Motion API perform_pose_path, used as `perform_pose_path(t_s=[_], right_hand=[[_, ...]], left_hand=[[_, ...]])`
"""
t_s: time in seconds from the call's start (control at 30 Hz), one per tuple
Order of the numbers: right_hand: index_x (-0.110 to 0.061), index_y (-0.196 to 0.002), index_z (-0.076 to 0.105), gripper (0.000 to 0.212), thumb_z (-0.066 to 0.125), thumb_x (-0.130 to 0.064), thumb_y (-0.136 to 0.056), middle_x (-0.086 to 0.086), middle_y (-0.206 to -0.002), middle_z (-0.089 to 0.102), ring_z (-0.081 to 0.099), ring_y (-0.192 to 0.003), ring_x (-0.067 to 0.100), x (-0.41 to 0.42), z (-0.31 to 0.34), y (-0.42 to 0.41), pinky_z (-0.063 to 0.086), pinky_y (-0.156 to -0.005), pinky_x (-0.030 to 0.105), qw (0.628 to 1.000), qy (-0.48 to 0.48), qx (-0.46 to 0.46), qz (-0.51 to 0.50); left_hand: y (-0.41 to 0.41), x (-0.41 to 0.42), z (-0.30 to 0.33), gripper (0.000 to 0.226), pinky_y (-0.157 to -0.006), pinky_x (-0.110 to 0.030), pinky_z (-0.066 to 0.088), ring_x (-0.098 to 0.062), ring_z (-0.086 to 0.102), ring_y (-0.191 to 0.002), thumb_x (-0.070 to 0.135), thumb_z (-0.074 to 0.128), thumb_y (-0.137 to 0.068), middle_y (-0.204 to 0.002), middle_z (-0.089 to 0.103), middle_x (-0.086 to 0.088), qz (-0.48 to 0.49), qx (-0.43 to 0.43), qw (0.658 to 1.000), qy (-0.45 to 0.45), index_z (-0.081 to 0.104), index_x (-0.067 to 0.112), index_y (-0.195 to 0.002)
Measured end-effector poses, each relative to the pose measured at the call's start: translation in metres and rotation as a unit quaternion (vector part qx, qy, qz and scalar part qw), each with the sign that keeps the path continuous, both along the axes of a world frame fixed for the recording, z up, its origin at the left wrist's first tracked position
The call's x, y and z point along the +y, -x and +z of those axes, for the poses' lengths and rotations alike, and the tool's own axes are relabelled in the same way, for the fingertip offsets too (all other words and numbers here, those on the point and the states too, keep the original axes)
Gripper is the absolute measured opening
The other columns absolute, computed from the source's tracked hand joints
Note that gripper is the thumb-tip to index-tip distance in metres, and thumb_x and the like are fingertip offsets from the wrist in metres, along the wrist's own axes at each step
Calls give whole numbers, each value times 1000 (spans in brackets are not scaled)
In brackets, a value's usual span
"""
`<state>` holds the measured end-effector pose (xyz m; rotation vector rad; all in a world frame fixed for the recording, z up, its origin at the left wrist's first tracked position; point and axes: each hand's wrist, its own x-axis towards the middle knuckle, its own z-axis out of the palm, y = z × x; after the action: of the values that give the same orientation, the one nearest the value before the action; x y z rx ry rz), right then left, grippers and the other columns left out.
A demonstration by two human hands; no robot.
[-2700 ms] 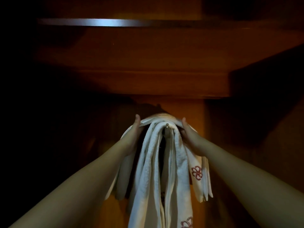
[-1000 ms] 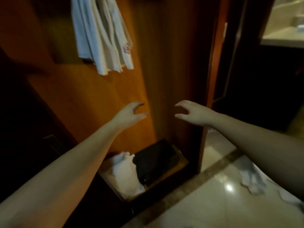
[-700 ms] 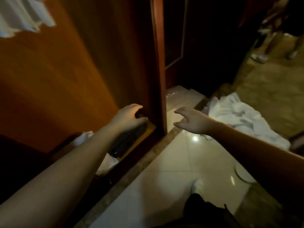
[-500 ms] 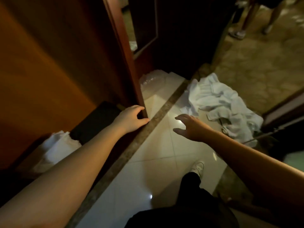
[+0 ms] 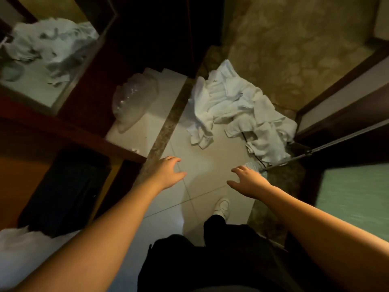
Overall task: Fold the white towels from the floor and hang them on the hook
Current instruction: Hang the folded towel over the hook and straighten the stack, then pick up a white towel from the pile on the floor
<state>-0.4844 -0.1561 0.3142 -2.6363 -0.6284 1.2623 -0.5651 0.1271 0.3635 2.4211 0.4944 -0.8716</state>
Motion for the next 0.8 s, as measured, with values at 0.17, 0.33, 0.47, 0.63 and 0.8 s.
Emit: perform_pose_path(t_s=[0.17,0.33,0.47,0.63,0.8], right_hand=[[-20,-148,43,65,50,-59,-95,3,-152,44,43,-137,26,-20,-48,-66,38,-107,39,998,43,25,-35],[-21,-147,45,64,48,-58,-95,4,-151,45,45,-135,27,-11,-119,-132,38,-106,40,994,63,57,-67],[-19,-147,45,60,49,-53,-98,7,-150,44,45,-134,29,6,-180,-188,39,-108,40,988,81,80,-104],[-17,-146,46,53,47,-46,-102,10,-150,44,45,-135,29,38,-243,-256,38,-106,36,977,108,112,-143],[-12,-145,48,50,49,-38,-103,14,-150,45,44,-136,30,88,-292,-324,36,-110,36,968,74,140,-193]], left_hand=[[-75,-10,-56,64,-107,-34,37,-22,45,-137,47,61,-93,-155,42,-1,-35,48,998,6,45,21,-149],[-153,3,-128,58,-107,-36,41,-27,49,-133,40,68,-90,-148,48,-4,-2,66,997,49,52,19,-142],[-221,26,-195,60,-108,-37,41,-25,49,-132,41,66,-91,-147,49,-6,7,85,994,71,50,18,-144],[-310,64,-268,57,-103,-33,41,-25,50,-131,37,64,-92,-146,50,-7,-8,99,991,92,51,17,-144],[-383,102,-330,54,-98,-30,41,-23,52,-128,37,64,-92,-144,53,-4,0,104,989,102,53,18,-142]])
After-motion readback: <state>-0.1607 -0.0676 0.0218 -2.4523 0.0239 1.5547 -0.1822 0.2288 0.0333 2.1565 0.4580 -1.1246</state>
